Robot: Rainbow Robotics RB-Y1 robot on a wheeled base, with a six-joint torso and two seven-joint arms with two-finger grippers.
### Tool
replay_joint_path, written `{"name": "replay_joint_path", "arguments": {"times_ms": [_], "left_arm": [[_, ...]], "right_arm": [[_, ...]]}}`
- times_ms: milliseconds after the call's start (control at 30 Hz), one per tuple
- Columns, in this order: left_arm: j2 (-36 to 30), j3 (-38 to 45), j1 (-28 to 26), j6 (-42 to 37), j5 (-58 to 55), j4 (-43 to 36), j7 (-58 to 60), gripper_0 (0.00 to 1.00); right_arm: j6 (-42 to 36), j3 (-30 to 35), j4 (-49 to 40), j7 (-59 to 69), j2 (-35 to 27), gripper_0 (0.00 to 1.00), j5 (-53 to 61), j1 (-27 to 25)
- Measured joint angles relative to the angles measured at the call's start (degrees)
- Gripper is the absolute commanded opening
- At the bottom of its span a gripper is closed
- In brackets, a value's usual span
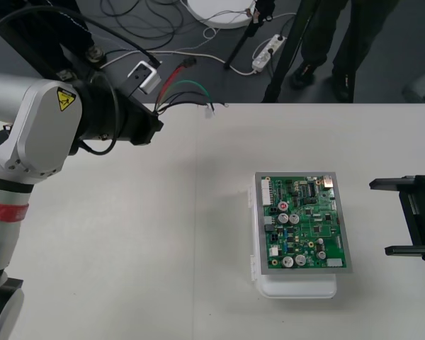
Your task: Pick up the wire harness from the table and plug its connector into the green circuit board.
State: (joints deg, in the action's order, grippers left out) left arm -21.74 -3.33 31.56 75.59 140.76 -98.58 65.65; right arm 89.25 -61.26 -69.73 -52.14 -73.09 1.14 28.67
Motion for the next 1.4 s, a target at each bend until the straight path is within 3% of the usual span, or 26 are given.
{"name": "replay_joint_path", "arguments": {"times_ms": [200, 567, 900, 1400], "left_arm": [[3.8, 1.7, -0.9, 5.7, 2.6, -5.9, -1.8, 0.0], [8.0, 2.1, -8.1, 7.7, 2.3, -16.9, -9.2, 0.0], [11.9, 3.8, -11.2, 8.0, -0.7, -20.3, -26.7, 0.0], [14.8, 3.8, -11.7, 8.0, -8.3, -21.7, -33.6, 0.0]], "right_arm": [[0.0, 0.0, 0.0, 0.0, 0.0, 1.0, 0.2, 0.0], [0.0, 0.0, 0.0, 0.0, 0.0, 1.0, 1.1, 0.0], [0.0, 0.0, -0.4, 0.1, 0.0, 1.0, 1.4, 0.0], [0.0, 0.1, -7.0, 11.3, -0.1, 1.0, 2.1, 0.1]]}}
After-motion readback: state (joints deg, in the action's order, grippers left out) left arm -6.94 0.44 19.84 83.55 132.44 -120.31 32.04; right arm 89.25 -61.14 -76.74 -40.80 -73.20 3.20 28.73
